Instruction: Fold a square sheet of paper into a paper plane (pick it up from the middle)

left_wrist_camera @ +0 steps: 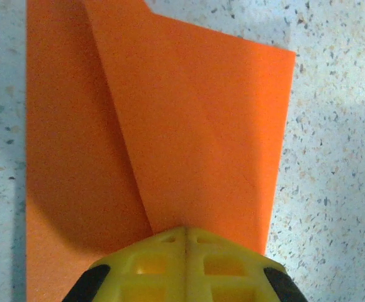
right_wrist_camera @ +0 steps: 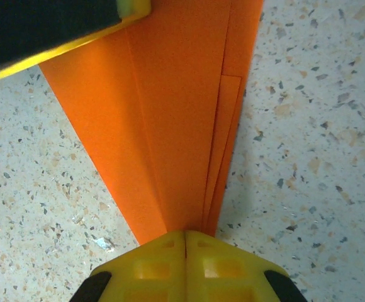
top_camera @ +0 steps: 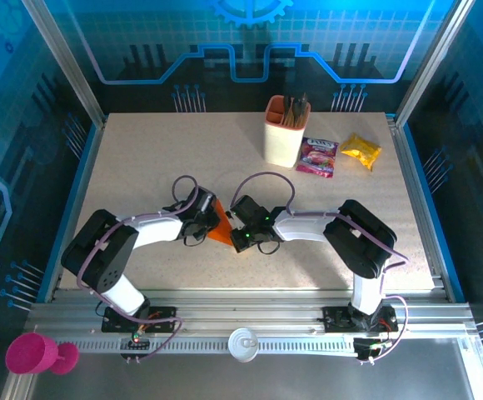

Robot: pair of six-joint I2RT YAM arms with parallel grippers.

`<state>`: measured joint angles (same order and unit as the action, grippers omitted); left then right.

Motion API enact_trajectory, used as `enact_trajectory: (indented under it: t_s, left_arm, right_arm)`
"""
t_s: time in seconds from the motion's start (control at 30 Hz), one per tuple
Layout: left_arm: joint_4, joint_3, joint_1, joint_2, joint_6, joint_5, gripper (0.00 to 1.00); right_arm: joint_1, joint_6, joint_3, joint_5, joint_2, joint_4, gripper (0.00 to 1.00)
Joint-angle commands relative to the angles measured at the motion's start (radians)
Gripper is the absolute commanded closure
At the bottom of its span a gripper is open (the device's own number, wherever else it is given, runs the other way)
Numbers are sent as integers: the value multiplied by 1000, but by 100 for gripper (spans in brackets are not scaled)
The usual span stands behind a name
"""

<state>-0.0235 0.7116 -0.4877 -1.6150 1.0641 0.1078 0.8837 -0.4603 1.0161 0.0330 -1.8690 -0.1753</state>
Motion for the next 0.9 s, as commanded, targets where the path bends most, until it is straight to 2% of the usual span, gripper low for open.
enact_trajectory:
  t_s: [0.0,0.3,0.53,0.87]
  left_arm:
    - [-78,9,51,-34,27,109,100]
    - [-145,49,162,-53,25,90,100]
    - [-213,151,257,-126,14,55,100]
    - [-303,272,374,-203,13,65,100]
  right_arm:
    - [35,-10,-117,-2,-130,-416,100]
    - [51,-17,-112,-3,-154,-421,100]
    - [60,-30,-116,-7,-156,-422,100]
    - [72,-43,-112,-5,-162,-422,100]
